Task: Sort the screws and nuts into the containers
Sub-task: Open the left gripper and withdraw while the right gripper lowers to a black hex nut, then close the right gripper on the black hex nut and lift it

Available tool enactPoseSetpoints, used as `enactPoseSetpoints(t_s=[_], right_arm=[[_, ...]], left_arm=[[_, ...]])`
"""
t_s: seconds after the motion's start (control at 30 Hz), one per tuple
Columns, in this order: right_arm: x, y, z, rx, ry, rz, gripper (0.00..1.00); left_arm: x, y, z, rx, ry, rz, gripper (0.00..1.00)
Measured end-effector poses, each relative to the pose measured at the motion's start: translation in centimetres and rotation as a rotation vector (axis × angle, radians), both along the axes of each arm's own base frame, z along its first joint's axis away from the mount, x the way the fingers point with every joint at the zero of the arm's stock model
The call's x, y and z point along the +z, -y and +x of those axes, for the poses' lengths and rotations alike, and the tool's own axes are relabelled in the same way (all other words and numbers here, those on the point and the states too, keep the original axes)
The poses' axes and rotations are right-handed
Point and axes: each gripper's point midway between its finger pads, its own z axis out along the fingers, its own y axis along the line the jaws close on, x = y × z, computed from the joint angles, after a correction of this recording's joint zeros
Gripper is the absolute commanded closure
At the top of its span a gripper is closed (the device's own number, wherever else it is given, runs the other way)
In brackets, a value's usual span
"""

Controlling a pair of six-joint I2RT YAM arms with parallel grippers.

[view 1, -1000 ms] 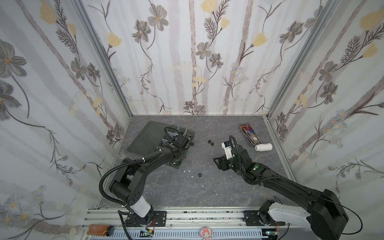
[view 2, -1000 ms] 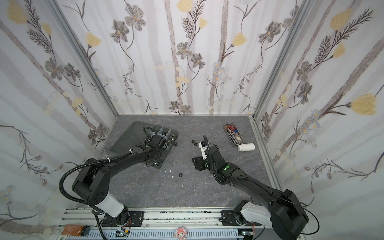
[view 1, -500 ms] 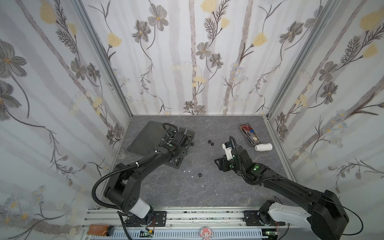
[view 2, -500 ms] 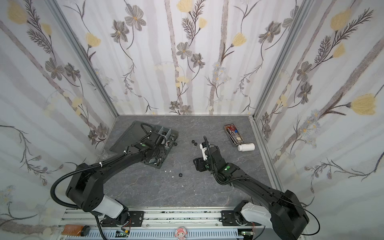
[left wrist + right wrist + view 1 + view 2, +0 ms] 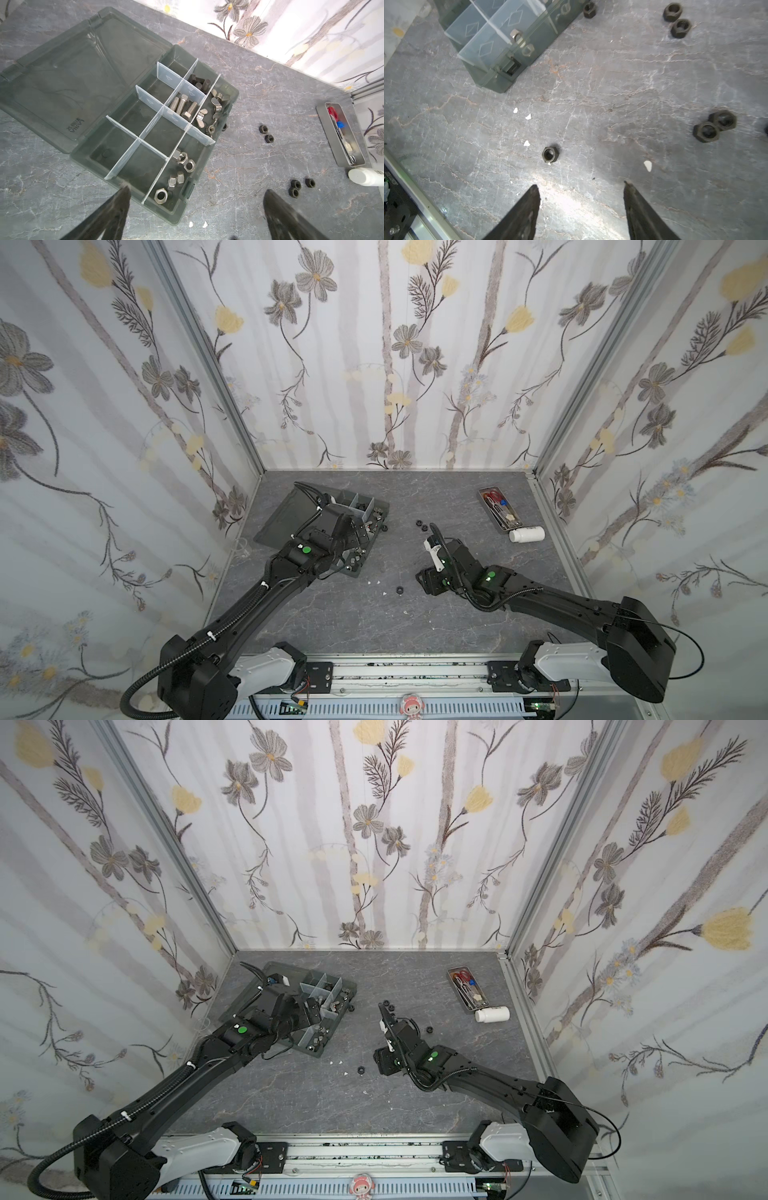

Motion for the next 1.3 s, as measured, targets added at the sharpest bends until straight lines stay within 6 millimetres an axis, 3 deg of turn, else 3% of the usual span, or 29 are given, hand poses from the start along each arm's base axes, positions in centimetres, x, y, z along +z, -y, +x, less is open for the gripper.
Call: enactPoseSetpoints(t_s=[0.57,0.77,1.3], right_arm=[[-3.1,-5.5,-1.4,0.037,-0.046,-0.11,0.39],[-5.1,-5.9,-1.3,0.036,-0.073,-0.161,0.45],[-7.5,-7.2,-0.9,0.045,-0.108,-0.222,0.58]], left_arm=[[3.7,-2.5,-3.3,0.014,0.106,-0.051,0.0],[4.5,-3.0,-3.8,0.023,0.128,-0.056,0.0],[4.8,-3.7,-4.4,0.033,0.133,-0.048,0.0]])
